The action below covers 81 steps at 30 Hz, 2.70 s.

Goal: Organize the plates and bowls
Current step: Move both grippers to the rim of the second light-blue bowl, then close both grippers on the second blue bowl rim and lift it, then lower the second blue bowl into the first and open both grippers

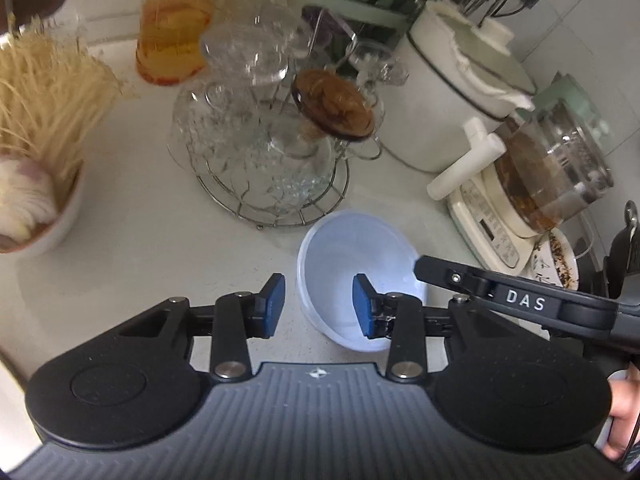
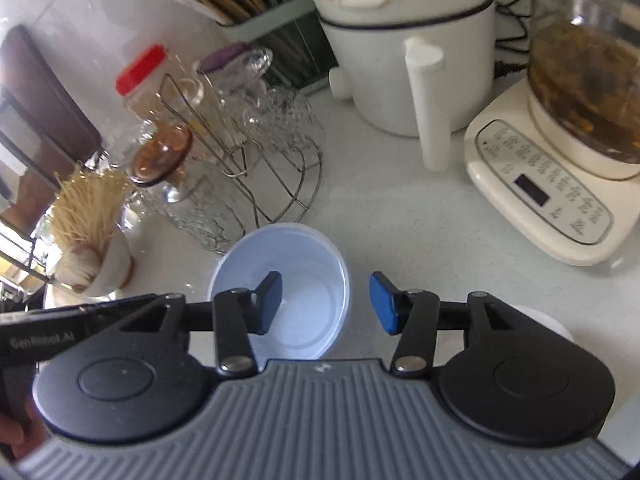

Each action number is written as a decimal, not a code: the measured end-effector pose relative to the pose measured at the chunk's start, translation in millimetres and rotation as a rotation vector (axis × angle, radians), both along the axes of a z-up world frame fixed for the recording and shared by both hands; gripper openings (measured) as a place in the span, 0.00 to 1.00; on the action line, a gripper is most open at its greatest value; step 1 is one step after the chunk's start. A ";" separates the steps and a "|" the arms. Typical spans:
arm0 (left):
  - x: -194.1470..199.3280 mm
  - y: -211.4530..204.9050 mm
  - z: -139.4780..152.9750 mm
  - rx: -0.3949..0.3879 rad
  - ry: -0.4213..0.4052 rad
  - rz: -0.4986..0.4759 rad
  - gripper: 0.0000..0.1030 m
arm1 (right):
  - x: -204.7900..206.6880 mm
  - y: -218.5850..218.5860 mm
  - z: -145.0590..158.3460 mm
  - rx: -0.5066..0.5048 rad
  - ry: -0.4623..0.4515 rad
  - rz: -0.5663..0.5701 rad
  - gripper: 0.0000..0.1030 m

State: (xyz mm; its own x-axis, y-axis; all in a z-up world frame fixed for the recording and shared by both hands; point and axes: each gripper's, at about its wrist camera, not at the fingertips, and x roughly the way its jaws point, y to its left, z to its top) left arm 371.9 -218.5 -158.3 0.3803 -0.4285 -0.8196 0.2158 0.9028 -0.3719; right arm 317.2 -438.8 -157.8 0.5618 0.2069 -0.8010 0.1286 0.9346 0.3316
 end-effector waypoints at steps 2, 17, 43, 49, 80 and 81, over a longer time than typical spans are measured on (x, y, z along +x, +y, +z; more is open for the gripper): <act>5.9 -3.8 -8.2 -0.002 0.025 0.009 0.41 | 7.9 2.5 -7.0 -0.017 0.018 0.013 0.46; 13.8 -20.8 -46.7 0.014 0.111 0.032 0.23 | 30.2 -7.4 -33.0 -0.047 0.106 0.054 0.17; -9.9 -2.0 -4.8 -0.038 -0.001 0.038 0.11 | 4.3 0.0 4.2 0.009 0.034 0.049 0.09; -23.8 9.3 17.0 -0.052 -0.048 0.032 0.11 | -10.2 6.6 27.0 0.015 -0.013 0.052 0.09; -115.7 112.6 26.5 -0.065 -0.025 0.153 0.11 | -64.7 99.5 44.0 0.009 -0.014 0.189 0.12; -117.1 112.8 22.3 -0.061 -0.015 0.150 0.11 | -66.8 101.0 40.2 0.006 -0.001 0.187 0.12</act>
State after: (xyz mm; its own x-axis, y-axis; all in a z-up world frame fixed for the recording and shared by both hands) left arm 254.8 -105.8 -136.0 0.4557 -0.4147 -0.7876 0.0867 0.9013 -0.4244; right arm 250.4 -337.8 -117.6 0.5140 0.3130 -0.7987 -0.0478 0.9401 0.3376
